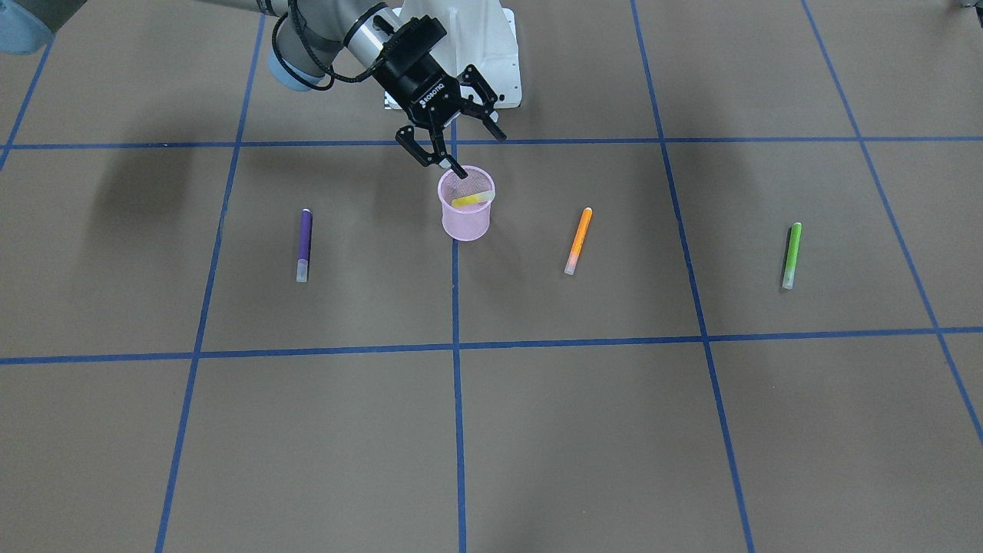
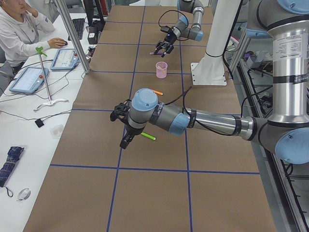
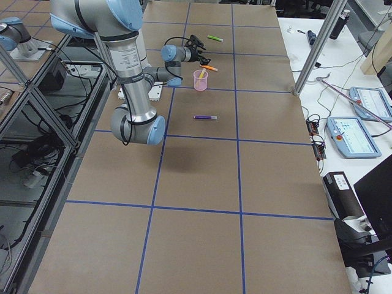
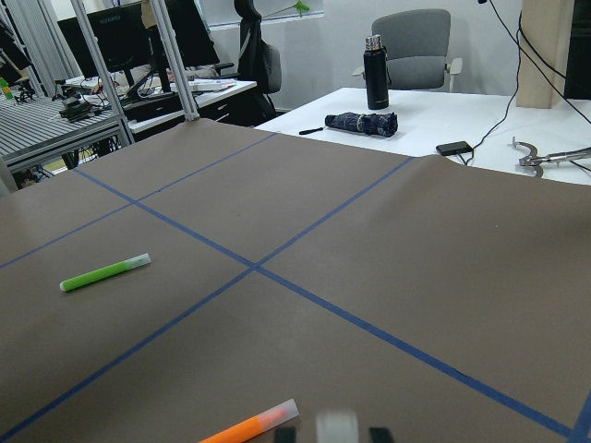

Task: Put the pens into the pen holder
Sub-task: 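Lower the yellow marker into the pink cup and open the right gripper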

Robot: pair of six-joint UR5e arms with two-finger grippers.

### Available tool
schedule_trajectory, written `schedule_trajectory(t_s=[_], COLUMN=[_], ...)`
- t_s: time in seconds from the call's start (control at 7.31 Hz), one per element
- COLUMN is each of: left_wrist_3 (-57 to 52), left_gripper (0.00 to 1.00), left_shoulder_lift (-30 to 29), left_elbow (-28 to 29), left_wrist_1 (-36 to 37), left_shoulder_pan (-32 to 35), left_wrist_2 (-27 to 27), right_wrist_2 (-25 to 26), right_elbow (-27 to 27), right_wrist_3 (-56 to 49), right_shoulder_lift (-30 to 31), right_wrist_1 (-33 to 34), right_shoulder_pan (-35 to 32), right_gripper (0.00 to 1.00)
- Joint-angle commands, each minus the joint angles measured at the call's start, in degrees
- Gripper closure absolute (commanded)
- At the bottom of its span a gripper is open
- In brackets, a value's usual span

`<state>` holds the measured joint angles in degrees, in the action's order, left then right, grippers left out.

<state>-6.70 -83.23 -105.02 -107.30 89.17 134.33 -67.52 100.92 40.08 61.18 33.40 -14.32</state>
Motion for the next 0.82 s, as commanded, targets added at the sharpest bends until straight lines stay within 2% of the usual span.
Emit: schedule_trajectory(t_s=[0.0,0.27,0.41,0.55,0.68], left_wrist_3=[-0.42,0.8,3.16,10.67,18.05], left_gripper=[0.0,0.0,0.0,0.0,0.0], left_shoulder_lift=[0.35,0.52,0.52,0.35,0.26], left_elbow=[0.69,1.57,2.01,2.1,2.1], left_wrist_1=[-0.19,-7.53,-8.01,-7.66,-8.01], left_shoulder_pan=[-0.05,-0.74,-4.41,-6.88,-10.47], left_wrist_2=[0.23,3.04,3.13,3.05,2.52], right_wrist_2=[-8.96,-34.57,-45.31,-51.95,-53.41], right_elbow=[3.56,7.7,7.54,7.28,6.75], right_wrist_3=[8.91,12.56,11.69,7.94,-4.97], right_shoulder_lift=[-0.27,-0.1,0.69,2.69,6.37], right_wrist_1=[10.74,31.29,39.21,46.16,48.58], right_shoulder_pan=[-6.73,-23.66,-31.83,-38.79,-43.9], right_gripper=[0.01,0.01,0.01,0.0,0.0])
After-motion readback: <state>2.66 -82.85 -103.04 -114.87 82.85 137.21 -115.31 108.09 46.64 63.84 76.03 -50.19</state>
